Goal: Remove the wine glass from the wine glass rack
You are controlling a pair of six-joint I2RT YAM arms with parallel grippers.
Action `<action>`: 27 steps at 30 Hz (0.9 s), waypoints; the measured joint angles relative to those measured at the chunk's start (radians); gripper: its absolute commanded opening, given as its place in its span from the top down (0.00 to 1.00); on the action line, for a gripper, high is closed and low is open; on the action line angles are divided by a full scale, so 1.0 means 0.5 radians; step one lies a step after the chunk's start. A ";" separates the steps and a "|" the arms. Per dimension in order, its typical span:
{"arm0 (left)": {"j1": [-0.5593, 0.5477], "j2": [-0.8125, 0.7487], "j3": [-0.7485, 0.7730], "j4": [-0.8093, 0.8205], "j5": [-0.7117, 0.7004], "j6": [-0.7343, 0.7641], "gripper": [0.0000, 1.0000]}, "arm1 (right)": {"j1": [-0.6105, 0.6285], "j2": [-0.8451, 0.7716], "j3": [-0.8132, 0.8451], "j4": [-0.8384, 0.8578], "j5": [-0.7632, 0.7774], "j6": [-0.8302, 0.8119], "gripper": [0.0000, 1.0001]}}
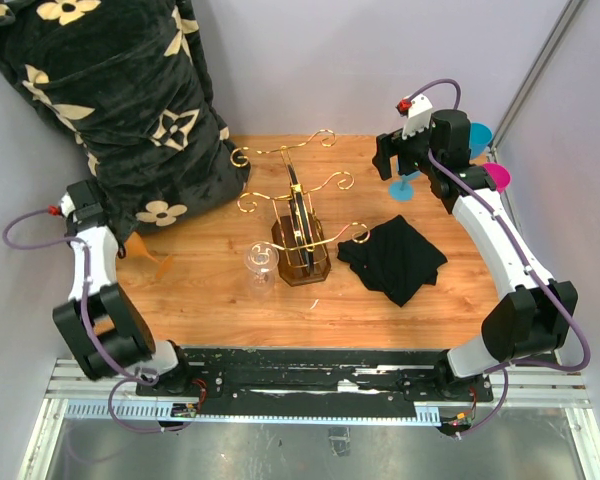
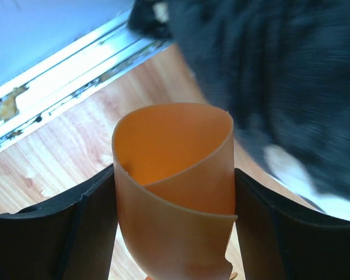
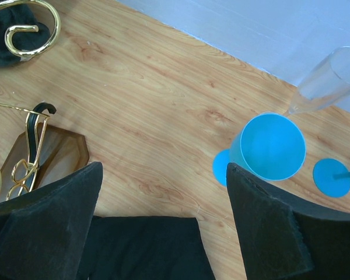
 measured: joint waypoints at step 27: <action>-0.971 -1.165 -1.104 1.636 -0.203 0.427 0.43 | 0.000 0.000 -0.051 0.105 -0.112 0.116 0.12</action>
